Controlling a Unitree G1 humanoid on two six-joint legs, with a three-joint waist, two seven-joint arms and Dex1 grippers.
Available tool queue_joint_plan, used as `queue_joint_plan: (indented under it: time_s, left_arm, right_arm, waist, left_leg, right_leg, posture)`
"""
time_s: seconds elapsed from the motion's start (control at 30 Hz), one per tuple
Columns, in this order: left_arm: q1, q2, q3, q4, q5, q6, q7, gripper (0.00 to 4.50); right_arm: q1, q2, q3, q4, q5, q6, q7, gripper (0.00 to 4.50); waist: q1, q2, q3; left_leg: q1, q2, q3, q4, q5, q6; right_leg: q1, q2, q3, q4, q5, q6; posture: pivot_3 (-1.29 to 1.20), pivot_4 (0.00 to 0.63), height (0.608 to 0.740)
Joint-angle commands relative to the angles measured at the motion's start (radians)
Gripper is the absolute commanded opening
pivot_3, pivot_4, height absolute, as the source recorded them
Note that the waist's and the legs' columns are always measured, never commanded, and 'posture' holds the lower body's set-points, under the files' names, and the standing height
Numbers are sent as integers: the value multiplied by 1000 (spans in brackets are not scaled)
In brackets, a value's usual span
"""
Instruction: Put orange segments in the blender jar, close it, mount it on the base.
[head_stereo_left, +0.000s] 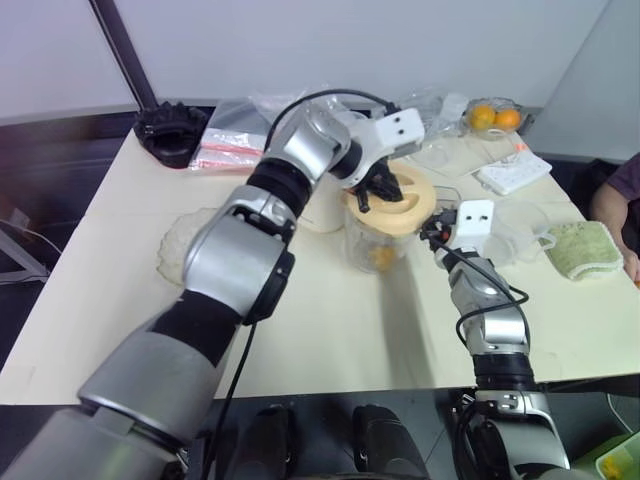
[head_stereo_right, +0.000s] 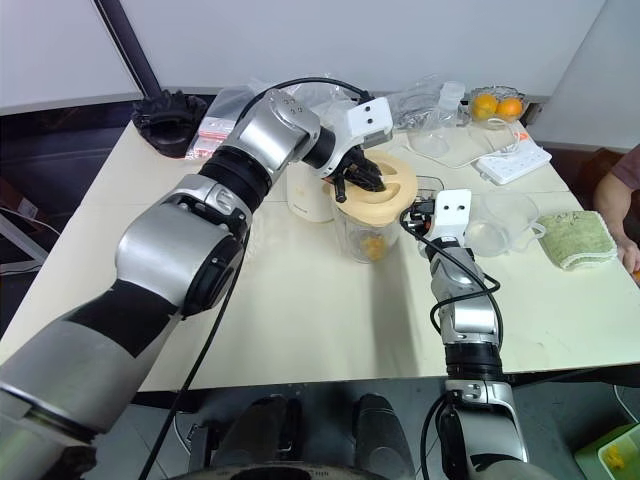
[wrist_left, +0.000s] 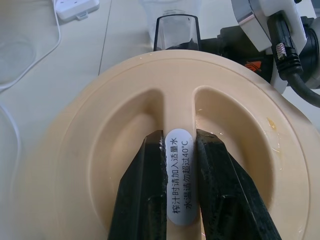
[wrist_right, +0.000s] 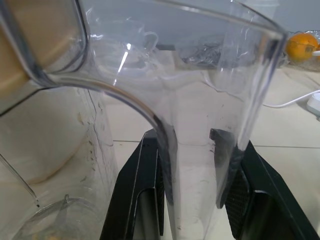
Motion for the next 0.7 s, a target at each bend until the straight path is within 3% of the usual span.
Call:
queue_joint_plan:
  time_s: [0.03, 0.7]
  left_arm:
    - [76, -24, -70, 79, 61, -12, -4, 247]
    - [78, -10, -143, 85, 101, -105, -71, 247]
  right_arm:
    - [-12, 9, 4, -65, 3, -15, -2, 926]
    - [5, 6, 11, -87, -8, -4, -3, 926]
  waist:
    - [0, 0, 0]
    - [-1, 0, 0]
  left_leg:
    - [0, 0, 0, 0, 0, 0]
    - [0, 0, 0, -1, 0, 0]
  right_leg:
    - [0, 0, 0, 0, 0, 0]
    - [0, 0, 0, 0, 0, 0]
  posture:
    - [0, 150, 740]
    - [0, 150, 740]
